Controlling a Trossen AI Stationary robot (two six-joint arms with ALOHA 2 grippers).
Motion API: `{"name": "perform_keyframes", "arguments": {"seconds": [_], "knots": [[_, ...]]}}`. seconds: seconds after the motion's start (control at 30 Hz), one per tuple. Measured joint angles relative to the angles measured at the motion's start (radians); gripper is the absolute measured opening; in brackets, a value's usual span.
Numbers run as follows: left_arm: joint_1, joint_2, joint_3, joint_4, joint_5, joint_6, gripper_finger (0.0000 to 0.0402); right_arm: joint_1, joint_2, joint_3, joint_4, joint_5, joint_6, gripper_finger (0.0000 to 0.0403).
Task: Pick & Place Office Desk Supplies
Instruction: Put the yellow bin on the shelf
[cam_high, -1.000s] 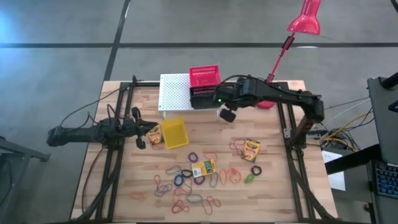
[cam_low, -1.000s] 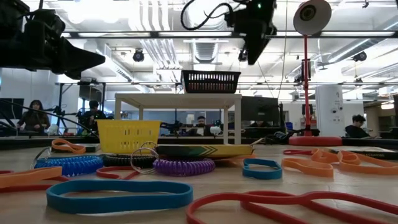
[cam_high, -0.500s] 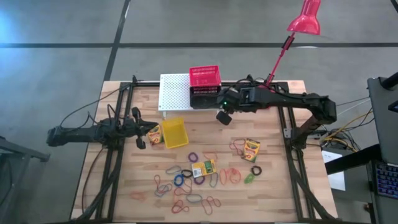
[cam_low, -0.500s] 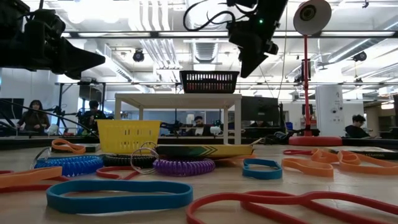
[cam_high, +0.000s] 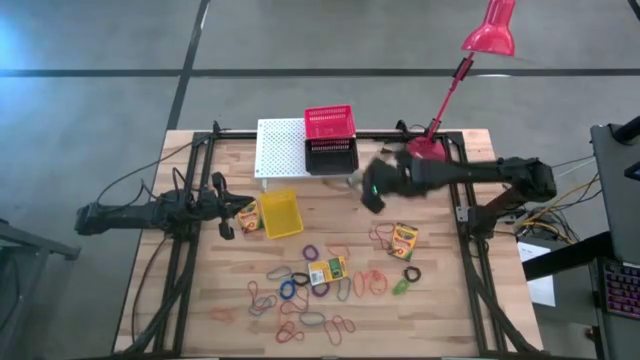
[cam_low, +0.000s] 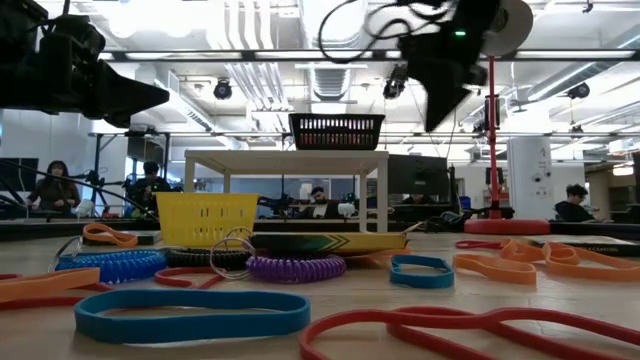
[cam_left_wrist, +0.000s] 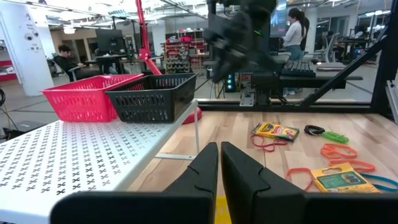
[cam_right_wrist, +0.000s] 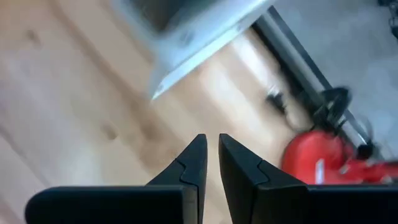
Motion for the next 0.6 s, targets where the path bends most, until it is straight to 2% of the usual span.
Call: {"name": "perform_keyframes", "arguments": {"seconds": [0.1,0.23,0.43,0.6], "knots": [[0.000,0.000,0.000,0.000,0.000,0.000,0.0023,0.096,-0.070,-0.136,0.133,0.035,0.104,0.0038],[0.000,0.000,0.000,0.000,0.000,0.000,0.0023,0.227,-0.133,-0.316,0.436,0.046,0.110,0.0038],[0.000,0.000,0.000,0.000,0.000,0.001,0.0023,0.358,-0.139,-0.546,1.084,0.046,-0.020,0.0038],[0.001,0.000,0.000,0.022,-0.001,0.092,0.0023,0.433,-0.067,-0.647,1.564,0.041,-0.178,0.0038]]}}
